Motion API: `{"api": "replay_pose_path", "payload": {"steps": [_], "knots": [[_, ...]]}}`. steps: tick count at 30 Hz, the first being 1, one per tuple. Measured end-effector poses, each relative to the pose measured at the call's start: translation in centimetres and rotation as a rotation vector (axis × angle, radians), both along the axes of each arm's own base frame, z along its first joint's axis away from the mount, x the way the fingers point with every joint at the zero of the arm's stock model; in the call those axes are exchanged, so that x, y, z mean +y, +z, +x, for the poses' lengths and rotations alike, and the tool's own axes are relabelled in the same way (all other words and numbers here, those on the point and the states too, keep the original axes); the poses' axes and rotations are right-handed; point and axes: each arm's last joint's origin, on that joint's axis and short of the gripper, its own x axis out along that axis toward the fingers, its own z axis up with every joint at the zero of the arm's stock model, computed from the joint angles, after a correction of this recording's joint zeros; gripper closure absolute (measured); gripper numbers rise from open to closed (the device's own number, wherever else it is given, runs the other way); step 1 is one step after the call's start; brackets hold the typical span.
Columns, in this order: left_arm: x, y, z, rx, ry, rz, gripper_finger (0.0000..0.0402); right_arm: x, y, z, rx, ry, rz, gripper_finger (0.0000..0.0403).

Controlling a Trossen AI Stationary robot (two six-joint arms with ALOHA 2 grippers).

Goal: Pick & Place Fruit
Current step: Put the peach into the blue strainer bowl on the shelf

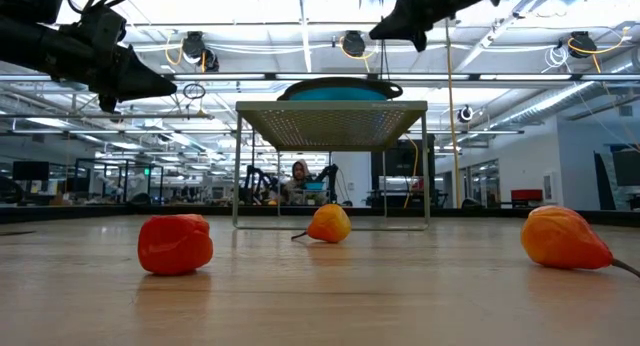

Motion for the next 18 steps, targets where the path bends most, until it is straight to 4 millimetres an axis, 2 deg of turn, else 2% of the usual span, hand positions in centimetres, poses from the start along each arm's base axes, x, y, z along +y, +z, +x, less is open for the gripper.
{"api": "replay_pose_path", "payload": {"steps": [4, 9, 14, 18], "knots": [[0.0, 0.0, 0.0, 0.001, 0.000, 0.002, 0.0376, 0.7, 0.1, 0.0, 0.010, 0.018, -0.021, 0.0401], [0.0, 0.0, 0.0, 0.001, 0.011, 0.003, 0.0376, 1.2, 0.0, -0.1, 0.059, -0.047, -0.046, 0.0402], [0.1, 0.0, 0.0, 0.001, 0.028, 0.005, 0.0376, 2.1, -1.1, -0.9, 0.056, -0.031, -0.053, 0.0402], [0.1, 0.1, 0.0, -0.006, 0.029, 0.006, 0.0376, 3.2, -2.4, -2.3, 0.046, -0.030, -0.032, 0.0402]]}}
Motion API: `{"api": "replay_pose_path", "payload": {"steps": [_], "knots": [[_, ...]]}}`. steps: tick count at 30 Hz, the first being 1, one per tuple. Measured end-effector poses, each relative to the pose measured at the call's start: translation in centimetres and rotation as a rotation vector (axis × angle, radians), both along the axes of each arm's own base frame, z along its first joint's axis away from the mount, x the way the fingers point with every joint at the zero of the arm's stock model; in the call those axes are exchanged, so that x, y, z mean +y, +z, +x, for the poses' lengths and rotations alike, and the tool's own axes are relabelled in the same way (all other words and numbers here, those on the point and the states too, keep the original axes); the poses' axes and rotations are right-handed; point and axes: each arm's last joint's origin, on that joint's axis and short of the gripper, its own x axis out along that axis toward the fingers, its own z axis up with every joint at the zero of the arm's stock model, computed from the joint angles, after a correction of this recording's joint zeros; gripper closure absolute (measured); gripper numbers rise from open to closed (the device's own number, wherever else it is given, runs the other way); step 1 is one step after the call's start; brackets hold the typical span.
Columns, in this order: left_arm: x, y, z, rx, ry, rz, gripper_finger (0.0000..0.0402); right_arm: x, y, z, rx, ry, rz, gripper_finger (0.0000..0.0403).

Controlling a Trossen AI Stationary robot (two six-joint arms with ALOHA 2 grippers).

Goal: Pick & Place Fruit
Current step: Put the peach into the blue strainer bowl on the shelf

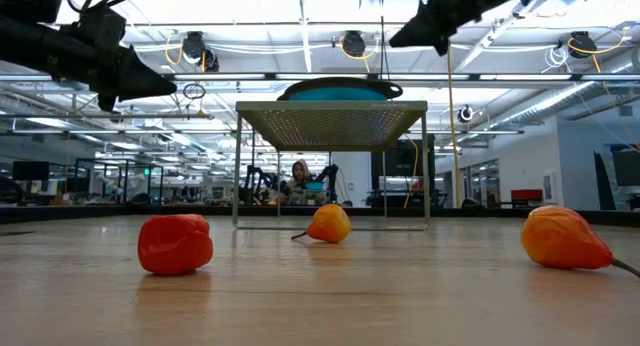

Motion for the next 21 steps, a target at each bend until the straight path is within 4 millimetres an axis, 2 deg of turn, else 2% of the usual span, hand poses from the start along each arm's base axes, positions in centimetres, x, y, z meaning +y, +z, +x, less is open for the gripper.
{"api": "replay_pose_path", "payload": {"steps": [21], "knots": [[0.0, 1.8, 0.1, -0.190, 0.001, 0.025, 0.0376, 5.7, -4.7, -9.3, -0.211, 0.011, -0.051, 0.0403]]}}
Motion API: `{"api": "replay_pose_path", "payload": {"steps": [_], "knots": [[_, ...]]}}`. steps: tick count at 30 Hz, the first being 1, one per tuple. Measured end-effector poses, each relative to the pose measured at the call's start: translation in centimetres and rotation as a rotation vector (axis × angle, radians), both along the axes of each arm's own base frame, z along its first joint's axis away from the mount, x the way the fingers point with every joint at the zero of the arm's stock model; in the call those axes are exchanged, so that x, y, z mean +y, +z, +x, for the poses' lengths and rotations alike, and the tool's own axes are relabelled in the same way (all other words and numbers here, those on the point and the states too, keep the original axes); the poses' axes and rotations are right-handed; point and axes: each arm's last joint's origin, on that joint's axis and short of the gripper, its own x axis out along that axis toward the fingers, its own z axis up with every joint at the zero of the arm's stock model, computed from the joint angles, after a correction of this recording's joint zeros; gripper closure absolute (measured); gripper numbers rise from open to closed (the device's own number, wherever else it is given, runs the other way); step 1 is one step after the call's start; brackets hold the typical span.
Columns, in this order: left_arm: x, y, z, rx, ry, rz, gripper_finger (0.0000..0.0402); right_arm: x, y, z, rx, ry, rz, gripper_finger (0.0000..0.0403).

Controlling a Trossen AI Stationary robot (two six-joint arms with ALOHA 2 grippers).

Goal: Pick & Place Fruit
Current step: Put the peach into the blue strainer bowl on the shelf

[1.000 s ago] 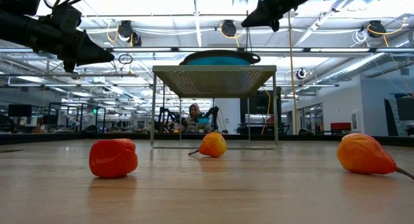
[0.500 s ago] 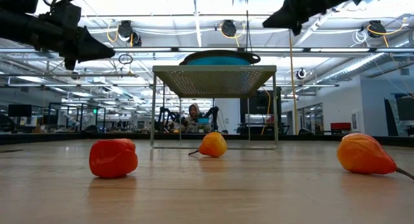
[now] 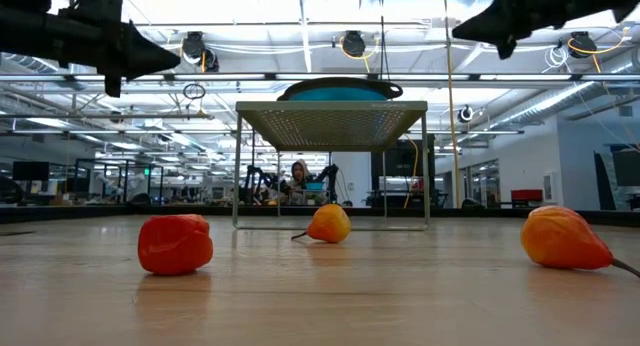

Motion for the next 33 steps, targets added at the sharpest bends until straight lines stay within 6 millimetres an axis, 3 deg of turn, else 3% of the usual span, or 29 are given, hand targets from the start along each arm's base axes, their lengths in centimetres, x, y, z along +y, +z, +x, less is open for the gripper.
{"api": "replay_pose_path", "payload": {"steps": [9, 24, 33], "knots": [[-0.4, 1.6, 1.7, -0.020, -0.057, -0.005, 0.0376, 1.6, -1.7, -2.9, -0.091, 0.003, -0.049, 0.0403], [-2.4, 7.3, 8.7, 0.248, -0.197, 0.069, 0.0376, 2.8, -3.2, -5.0, -0.156, 0.004, -0.102, 0.0403], [-5.0, 10.3, 12.4, 0.307, -0.301, 0.081, 0.0376, 3.1, -4.3, -5.6, -0.145, 0.006, -0.113, 0.0403]]}}
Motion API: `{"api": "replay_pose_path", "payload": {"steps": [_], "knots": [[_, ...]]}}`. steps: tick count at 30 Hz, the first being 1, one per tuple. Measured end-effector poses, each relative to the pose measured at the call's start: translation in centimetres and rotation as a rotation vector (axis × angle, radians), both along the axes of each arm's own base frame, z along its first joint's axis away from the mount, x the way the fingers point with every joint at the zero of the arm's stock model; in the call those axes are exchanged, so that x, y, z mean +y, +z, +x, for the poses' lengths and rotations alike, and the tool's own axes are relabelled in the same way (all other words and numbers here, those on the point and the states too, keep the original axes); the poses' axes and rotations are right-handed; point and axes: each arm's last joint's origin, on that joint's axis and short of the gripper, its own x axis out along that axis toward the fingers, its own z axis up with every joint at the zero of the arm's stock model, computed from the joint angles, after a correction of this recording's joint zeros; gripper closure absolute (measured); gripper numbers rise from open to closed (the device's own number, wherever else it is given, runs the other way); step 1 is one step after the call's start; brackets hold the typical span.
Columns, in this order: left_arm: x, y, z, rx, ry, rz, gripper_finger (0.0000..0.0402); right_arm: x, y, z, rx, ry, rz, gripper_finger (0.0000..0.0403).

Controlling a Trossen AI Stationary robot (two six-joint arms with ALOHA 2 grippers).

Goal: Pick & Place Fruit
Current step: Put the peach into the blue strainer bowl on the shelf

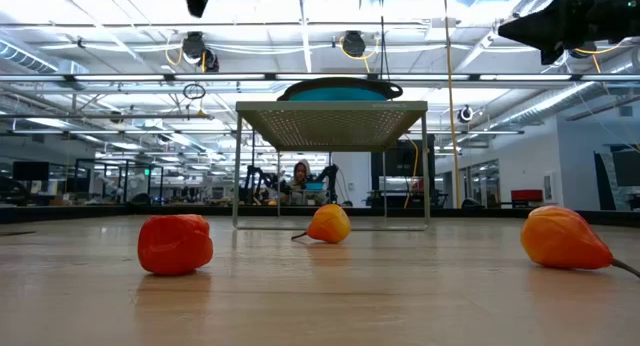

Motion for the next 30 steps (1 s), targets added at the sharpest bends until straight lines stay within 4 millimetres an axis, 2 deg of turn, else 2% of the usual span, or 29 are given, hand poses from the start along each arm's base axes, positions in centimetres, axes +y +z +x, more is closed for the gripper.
{"api": "replay_pose_path", "payload": {"steps": [6, 14, 22, 30], "knots": [[-2.4, 1.6, 2.5, 0.053, -0.071, -0.032, 0.0376, 0.5, -0.1, -0.5, -0.027, 0.054, -0.020, 0.0403], [-6.0, 2.3, 6.0, 0.161, -0.122, -0.124, 0.0376, 0.7, -0.1, -0.8, -0.045, 0.073, -0.034, 0.0403], [-9.5, 1.7, 8.7, 0.204, -0.125, -0.304, 0.0376, 0.8, -0.3, -0.8, -0.025, 0.101, -0.028, 0.0403], [-12.8, -0.2, 9.8, 0.241, -0.086, -0.545, 0.0376, 0.7, -0.8, -0.7, 0.024, 0.103, 0.004, 0.0403]]}}
